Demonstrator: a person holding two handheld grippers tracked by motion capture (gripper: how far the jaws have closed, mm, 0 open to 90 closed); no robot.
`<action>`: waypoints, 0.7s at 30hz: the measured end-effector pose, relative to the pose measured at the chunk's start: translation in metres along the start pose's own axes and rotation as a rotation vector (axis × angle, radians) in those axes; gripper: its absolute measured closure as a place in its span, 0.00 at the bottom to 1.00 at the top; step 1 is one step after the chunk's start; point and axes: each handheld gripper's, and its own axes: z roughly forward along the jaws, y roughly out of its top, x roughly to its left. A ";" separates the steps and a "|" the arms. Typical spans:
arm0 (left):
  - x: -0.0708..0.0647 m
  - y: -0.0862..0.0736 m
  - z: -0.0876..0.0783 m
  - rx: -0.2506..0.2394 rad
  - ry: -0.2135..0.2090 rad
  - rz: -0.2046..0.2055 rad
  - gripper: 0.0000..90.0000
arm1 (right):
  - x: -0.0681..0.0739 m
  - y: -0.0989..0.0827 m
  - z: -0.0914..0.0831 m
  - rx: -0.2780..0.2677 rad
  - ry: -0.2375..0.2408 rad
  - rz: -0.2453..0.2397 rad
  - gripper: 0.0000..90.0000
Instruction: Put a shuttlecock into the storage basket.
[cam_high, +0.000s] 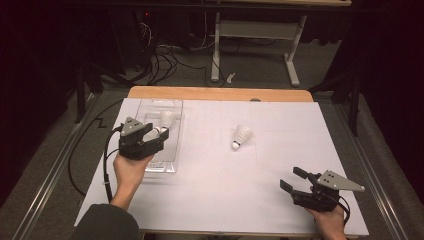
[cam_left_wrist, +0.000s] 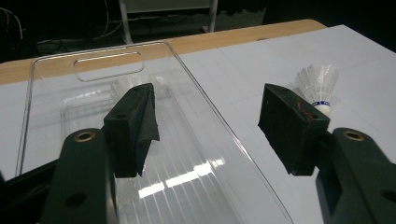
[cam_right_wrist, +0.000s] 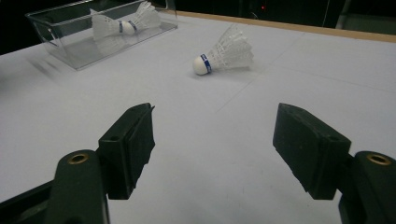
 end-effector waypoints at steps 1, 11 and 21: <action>0.000 -0.001 -0.001 0.000 -0.001 0.002 0.41 | 0.000 0.000 0.000 0.000 0.000 0.000 0.33; -0.001 -0.007 -0.008 -0.015 -0.006 -0.003 0.41 | 0.000 0.000 0.001 0.001 0.001 0.006 0.33; -0.001 -0.011 -0.015 -0.028 -0.001 -0.004 0.41 | 0.000 0.000 0.001 0.002 -0.001 0.006 0.33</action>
